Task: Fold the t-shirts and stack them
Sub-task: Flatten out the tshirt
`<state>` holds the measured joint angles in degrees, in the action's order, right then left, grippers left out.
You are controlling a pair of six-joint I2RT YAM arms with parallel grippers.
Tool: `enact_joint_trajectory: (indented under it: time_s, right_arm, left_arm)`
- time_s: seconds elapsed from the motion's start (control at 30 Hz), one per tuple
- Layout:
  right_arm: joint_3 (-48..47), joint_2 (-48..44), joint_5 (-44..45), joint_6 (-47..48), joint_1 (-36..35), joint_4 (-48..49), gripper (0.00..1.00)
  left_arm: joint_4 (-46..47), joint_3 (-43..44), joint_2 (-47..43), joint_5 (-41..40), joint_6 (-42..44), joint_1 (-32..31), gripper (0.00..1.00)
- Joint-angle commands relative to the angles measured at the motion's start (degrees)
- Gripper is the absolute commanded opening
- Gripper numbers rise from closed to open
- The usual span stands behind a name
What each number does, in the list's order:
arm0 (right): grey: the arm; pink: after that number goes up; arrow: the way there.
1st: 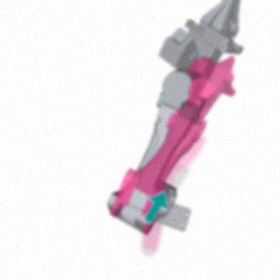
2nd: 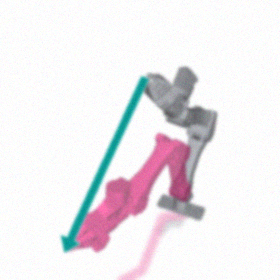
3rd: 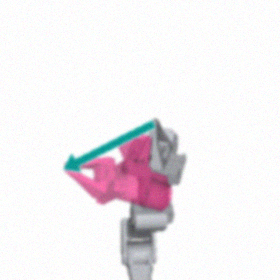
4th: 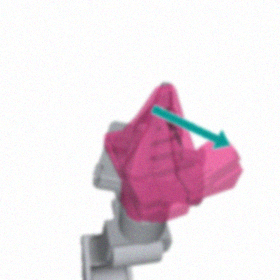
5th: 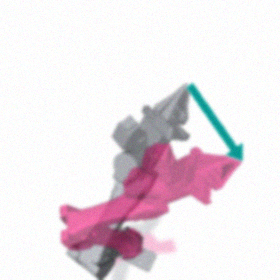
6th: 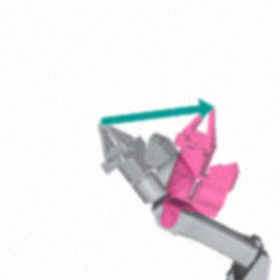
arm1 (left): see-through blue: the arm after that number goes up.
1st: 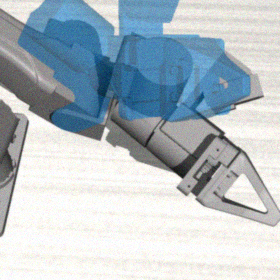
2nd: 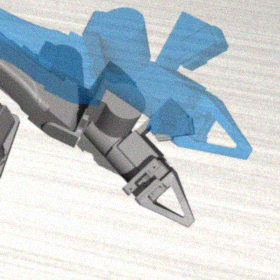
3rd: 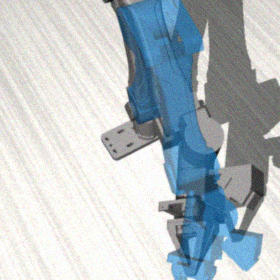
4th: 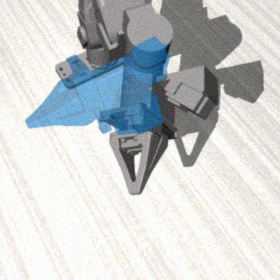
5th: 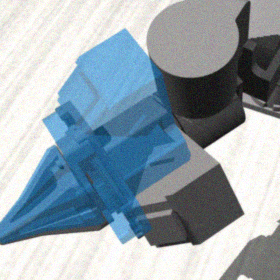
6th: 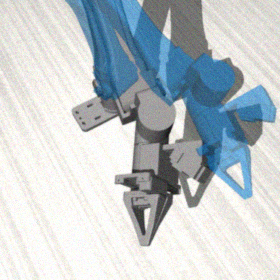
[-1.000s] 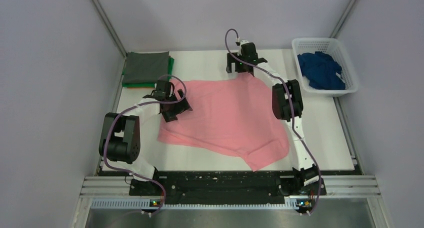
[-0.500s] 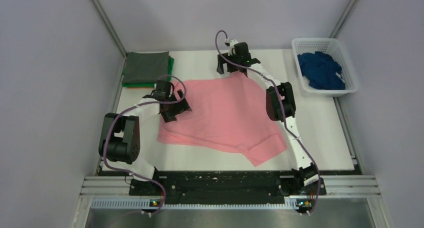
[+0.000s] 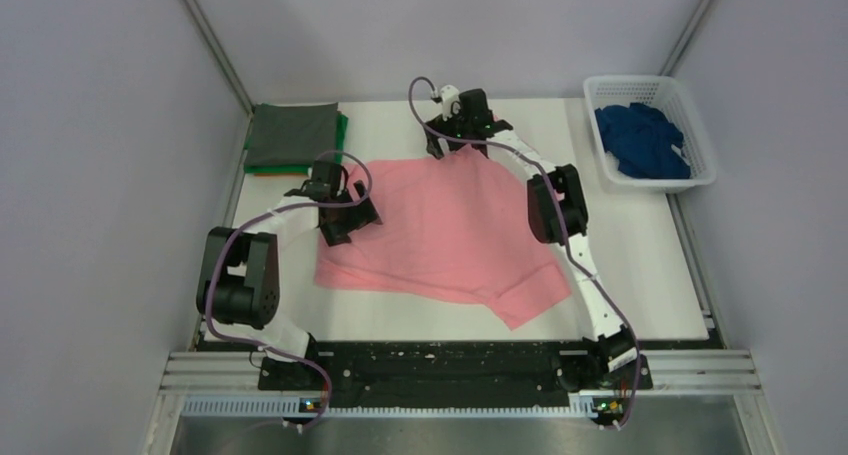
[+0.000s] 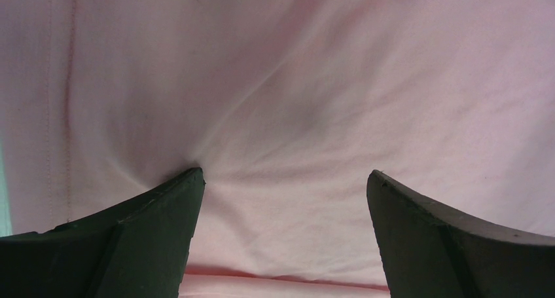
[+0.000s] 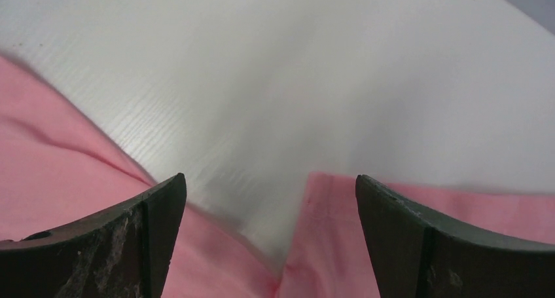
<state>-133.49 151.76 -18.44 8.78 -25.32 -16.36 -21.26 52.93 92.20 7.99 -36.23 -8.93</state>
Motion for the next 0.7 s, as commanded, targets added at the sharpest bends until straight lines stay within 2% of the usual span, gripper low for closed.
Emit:
enact_joint_trajectory:
  time_s: [0.0, 0.07, 0.17, 0.4, 0.6, 0.67]
  right_arm:
    - [3.91, -9.53, 9.40, -3.30, -0.43, 5.37, 0.99]
    - [11.14, -14.32, 8.63, -5.33, -0.43, 7.97, 0.99]
    - [27.59, -25.29, 8.43, -7.84, -0.40, 17.55, 0.99]
    - [61.04, -44.70, 15.05, -11.82, -0.50, 30.55, 0.99]
    - [71.69, -50.93, 24.92, -14.65, -0.28, 23.72, 0.99]
    - [71.87, -50.99, 27.20, -15.56, 0.31, 22.72, 0.99]
  left_arm:
    - [-1.75, -0.55, -3.34, -0.58, 0.57, 0.23, 0.99]
    - [-1.86, -0.69, -4.91, -0.16, 0.41, 0.23, 0.99]
    - [-2.33, -1.70, -8.23, 0.68, 0.23, 0.14, 0.99]
    - [-3.15, -5.79, -15.34, 1.21, -0.01, 0.05, 0.99]
    - [-4.67, 1.42, -9.17, -0.51, 1.71, 0.05, 0.99]
    - [-4.15, 4.42, -5.71, 0.06, 2.08, 0.05, 0.99]
